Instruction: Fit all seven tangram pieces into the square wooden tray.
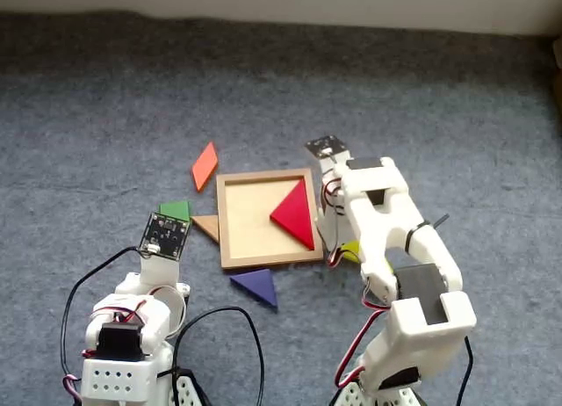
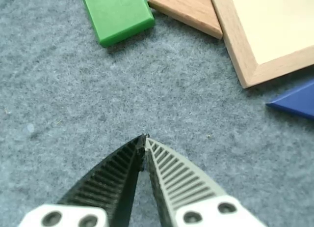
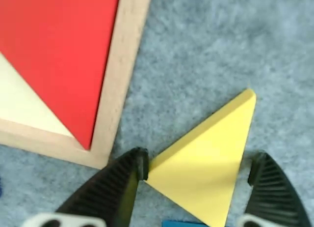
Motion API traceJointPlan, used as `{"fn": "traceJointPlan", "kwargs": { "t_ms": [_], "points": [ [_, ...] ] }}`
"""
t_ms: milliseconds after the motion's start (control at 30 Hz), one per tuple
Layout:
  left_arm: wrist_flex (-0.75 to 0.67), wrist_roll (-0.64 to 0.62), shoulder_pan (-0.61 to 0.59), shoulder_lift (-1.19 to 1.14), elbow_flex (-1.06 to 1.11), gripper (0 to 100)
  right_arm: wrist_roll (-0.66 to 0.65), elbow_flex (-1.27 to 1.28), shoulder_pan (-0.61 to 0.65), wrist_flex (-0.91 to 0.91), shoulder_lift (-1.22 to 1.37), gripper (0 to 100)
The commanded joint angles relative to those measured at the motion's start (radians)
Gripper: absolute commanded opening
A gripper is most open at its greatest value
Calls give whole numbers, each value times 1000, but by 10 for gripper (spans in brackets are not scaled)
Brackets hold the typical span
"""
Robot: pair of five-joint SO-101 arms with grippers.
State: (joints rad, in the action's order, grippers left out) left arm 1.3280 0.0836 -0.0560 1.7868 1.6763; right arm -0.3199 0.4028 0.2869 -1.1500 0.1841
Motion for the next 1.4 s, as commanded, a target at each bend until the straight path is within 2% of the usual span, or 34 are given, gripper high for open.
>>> {"fn": "traceJointPlan", "kwargs": {
  "t_ms": [0, 167, 333, 667, 1067, 1267, 1367],
  "points": [
    [8, -8, -4, 28, 19, 5, 9, -42, -21, -53, -16, 313],
    [8, -8, -4, 28, 19, 5, 55, -48, -19, -79, -19, 317],
    [8, -8, -4, 28, 19, 5, 60, -42, -21, -79, -21, 395],
    [8, -8, -4, 28, 19, 5, 3, -42, -19, -110, -21, 393],
    [8, -8, -4, 28, 19, 5, 3, -47, -27, -105, -13, 392],
    [8, -8, -4, 28, 19, 5, 2, -42, -27, -105, -12, 287],
    [8, -8, -4, 28, 19, 5, 0, -42, -27, -105, -12, 274]
  ]
}}
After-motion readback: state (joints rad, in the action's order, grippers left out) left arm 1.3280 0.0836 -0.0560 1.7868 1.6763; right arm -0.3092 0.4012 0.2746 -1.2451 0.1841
